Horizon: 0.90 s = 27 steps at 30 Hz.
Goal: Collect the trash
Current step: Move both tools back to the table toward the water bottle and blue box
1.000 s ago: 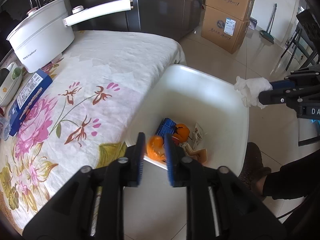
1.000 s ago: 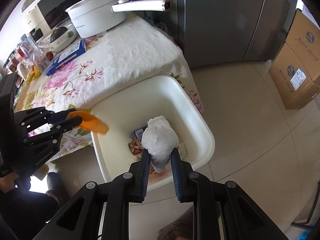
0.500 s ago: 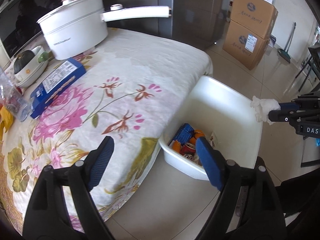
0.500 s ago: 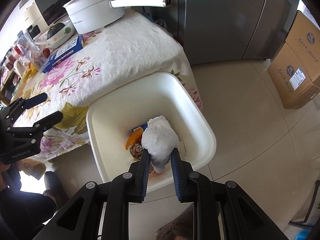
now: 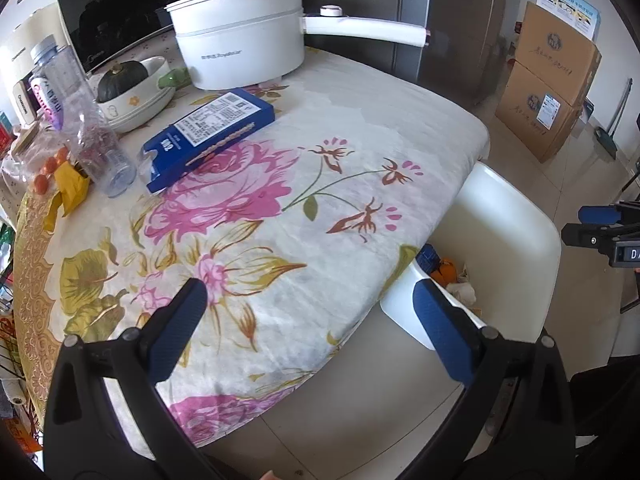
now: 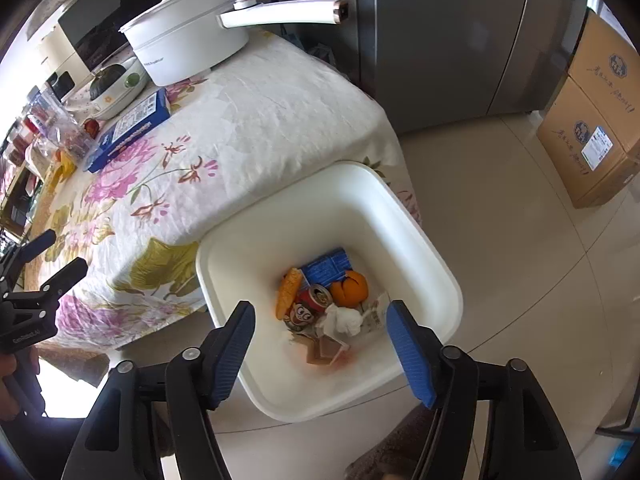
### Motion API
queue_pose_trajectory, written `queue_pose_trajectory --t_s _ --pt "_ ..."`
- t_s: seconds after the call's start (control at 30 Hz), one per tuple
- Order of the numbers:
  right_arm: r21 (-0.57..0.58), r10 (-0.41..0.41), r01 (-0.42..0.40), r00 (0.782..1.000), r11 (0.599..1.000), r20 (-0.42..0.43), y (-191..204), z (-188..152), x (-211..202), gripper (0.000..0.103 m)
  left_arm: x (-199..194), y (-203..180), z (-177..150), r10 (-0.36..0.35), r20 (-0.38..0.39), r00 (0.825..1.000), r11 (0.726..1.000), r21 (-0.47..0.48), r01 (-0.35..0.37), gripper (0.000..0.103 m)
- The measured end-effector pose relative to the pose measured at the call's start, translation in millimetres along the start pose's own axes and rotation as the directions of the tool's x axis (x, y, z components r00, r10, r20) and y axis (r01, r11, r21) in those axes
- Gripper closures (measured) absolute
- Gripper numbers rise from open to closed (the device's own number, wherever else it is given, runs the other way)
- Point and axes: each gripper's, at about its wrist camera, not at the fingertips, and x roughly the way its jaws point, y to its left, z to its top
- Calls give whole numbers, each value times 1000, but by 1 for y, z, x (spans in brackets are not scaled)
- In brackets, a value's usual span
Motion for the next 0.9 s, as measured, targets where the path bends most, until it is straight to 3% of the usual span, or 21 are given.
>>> queue_pose_trajectory --t_s 0.5,0.9 --pt "-122 -5 11 999 992 52 79 19 0 24 -25 77 -18 37 -11 999 983 -180 -38 1" --pt "-188 21 -8 998 982 67 137 37 12 22 -37 116 -23 86 29 996 971 -226 -77 1"
